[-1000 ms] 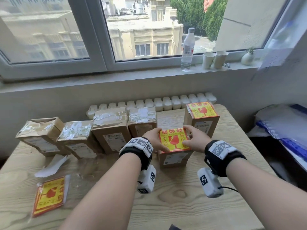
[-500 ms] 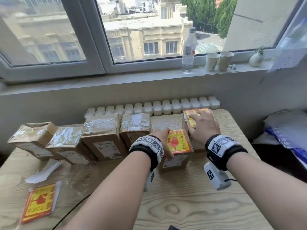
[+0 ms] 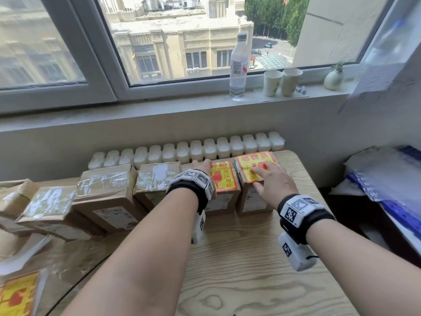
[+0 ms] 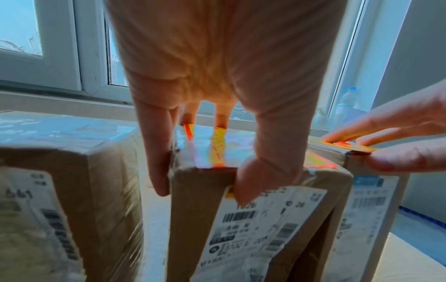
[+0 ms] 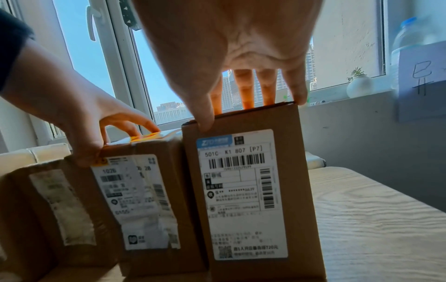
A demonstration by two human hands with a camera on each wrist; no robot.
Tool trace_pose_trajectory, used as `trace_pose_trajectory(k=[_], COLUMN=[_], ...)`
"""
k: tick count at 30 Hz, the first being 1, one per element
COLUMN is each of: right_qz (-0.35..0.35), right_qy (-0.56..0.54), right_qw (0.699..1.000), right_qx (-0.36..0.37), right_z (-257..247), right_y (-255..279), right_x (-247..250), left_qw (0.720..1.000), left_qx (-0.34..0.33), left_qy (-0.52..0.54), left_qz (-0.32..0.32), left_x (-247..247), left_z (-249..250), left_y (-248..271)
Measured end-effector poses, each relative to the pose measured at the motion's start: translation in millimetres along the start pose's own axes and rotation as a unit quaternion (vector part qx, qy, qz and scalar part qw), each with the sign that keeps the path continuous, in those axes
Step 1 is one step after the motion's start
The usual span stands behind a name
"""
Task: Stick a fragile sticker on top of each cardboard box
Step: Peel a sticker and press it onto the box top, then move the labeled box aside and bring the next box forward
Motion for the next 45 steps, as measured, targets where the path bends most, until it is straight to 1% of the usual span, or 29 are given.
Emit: trace_pose_trajectory(k=[4, 7, 9, 11, 12, 14, 18, 20, 23, 26, 31, 34, 36, 41, 45], right_qz=[0.001, 0.005, 0.031, 0.07, 0.086, 0.093, 0.066, 0.046, 0.021, 0.023, -0.008, -0.041, -0.06, -0.08, -0.08], right_qy=[0.014, 0.02, 0.01, -0.008, -0.018, -0.048, -0.103, -0.118, -0.129, -0.132, -0.133, -0.144, -0.139, -0.12, -0.138], right_qw=[1.0, 1.0, 0.999, 0.997, 0.995, 0.991, 0.986, 0.985, 0.986, 0.988, 0.99, 0.989, 0.988, 0.989, 0.986], right_qx=[0.001, -0.004, 0.008, 0.039, 0.057, 0.086, 0.116, 0.116, 0.1, 0.078, 0.036, 0.004, -0.017, -0.039, -0.052], right_z=[-2.6, -6.9, -16.6, -34.3, -45.3, -69.1, -116.6, -137.5, -161.5, -177.8, -192.6, -197.5, -200.0, -207.4, -210.2], right_y=[1.4, 1.1, 0.2, 0.3, 0.2, -0.7, -3.9, -4.6, -5.1, -6.3, -10.3, -10.5, -8.4, -3.7, 0.4], right_x=[0.1, 0.8, 5.3, 13.1, 16.9, 21.8, 17.0, 8.5, -7.8, -18.4, -34.1, -50.1, -60.1, -71.8, -73.1], left_qw=[1.0, 1.0, 0.999, 0.999, 0.998, 0.996, 0.987, 0.982, 0.983, 0.98, 0.975, 0.974, 0.976, 0.973, 0.969], left_qx=[0.009, 0.006, 0.003, -0.003, -0.006, -0.009, 0.023, 0.043, 0.062, 0.063, 0.031, 0.042, 0.054, 0.071, 0.056], left_qy=[0.009, 0.022, 0.034, 0.048, 0.057, 0.07, 0.1, 0.114, 0.135, 0.168, 0.214, 0.22, 0.211, 0.217, 0.241], left_qz=[0.005, -0.004, -0.01, -0.004, 0.009, 0.048, 0.124, 0.142, 0.111, 0.085, 0.06, 0.031, 0.026, 0.026, 0.022], left_x=[-0.9, -2.2, -1.7, 2.8, 7.6, 20.7, 47.1, 54.9, 51.7, 44.9, 42.0, 34.3, 28.4, 21.0, 23.2], left_z=[-1.8, -4.9, -7.8, -14.1, -19.7, -36.5, -88.2, -114.7, -145.1, -161.3, -155.4, -153.0, -153.1, -151.0, -153.2], left_y=[-9.2, -7.1, -3.6, 0.7, 2.7, 6.2, 12.9, 15.2, 13.5, 8.4, -1.1, -7.5, -11.5, -15.3, -13.9])
Point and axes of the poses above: each hand's wrist, its own y-axis away from the middle knuckle, its own x-axis out of the back of the hand, z = x × y, the point moved 8 cm from there along -y, towards the middle knuckle, and after that the axes turned 1 degree about -y, right-handed, at the moved point
